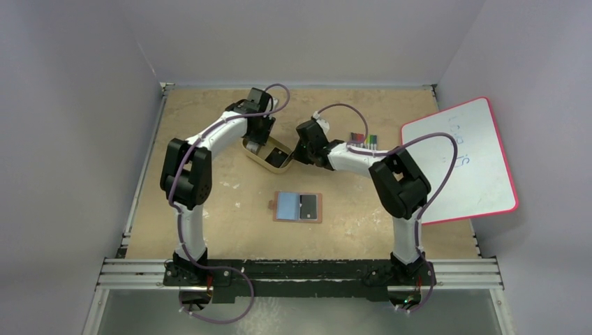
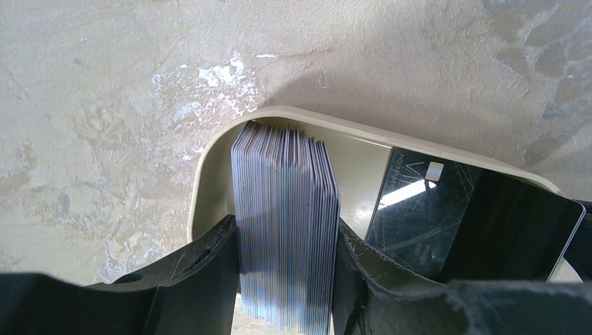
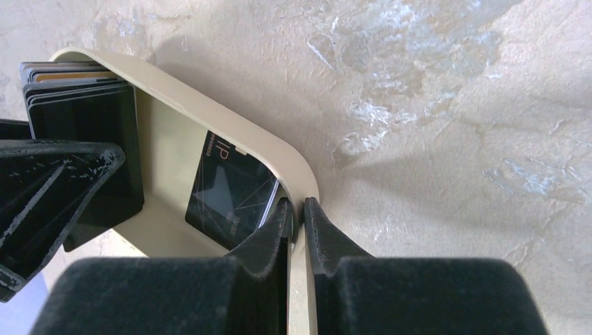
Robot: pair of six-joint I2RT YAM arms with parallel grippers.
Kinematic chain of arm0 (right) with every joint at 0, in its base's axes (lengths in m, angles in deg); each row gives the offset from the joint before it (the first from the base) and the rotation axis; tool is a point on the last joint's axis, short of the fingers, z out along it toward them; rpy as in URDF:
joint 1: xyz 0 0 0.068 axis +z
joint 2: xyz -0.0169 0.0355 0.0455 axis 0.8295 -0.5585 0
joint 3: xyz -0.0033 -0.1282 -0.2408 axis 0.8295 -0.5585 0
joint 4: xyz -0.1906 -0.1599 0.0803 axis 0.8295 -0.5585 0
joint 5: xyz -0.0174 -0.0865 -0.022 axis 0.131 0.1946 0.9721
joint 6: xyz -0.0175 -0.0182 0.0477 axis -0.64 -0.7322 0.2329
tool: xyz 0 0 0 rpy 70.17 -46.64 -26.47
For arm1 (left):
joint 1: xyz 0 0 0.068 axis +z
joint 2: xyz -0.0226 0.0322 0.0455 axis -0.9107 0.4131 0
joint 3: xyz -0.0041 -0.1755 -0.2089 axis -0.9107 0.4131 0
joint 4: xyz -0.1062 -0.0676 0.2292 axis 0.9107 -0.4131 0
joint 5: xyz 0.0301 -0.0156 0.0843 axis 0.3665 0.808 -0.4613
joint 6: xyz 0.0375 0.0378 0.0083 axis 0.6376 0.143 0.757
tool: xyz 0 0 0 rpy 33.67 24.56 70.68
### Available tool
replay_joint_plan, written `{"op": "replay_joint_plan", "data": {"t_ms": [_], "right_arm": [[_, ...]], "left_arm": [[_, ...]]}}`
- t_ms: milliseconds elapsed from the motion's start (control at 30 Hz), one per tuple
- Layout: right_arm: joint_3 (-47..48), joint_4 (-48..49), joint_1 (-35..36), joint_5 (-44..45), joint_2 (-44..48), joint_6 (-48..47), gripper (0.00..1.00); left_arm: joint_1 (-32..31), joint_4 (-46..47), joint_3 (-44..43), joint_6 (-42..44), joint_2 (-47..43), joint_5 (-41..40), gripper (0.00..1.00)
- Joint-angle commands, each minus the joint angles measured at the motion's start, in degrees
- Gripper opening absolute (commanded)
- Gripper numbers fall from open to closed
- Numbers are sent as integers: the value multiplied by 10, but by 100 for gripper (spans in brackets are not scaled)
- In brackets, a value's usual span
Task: Put the credit cards into the card holder
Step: Adjust the credit card in the storage box, then pick up the credit card from the storage box.
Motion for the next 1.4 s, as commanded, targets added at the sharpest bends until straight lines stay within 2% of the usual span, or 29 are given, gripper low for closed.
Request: {"op": "replay_joint_plan", "data": {"t_ms": [0,67,533,700,833,1367], "right_arm": [[-23,-38,-4,48,25,-11,8],[-23,-41,-4,55,25,-17,8],[-39,-48,-3,66,36,-36,11],[-38,-45,-3,59,31,-40,11],[-37,-47,-3,46,29,-43,11],[-39,-39,-3,31,30,-51,11]], "left_arm": [[6,17,-12,25,-17,-26,3],[8,20,-9,29,-12,-35,6],[11,22,-26,59,42,-117,43],[10,33,-23,57,33,-108,58],[10,44,-25,50,20,-91,61],[10,51,-25,43,4,-149,62]]}}
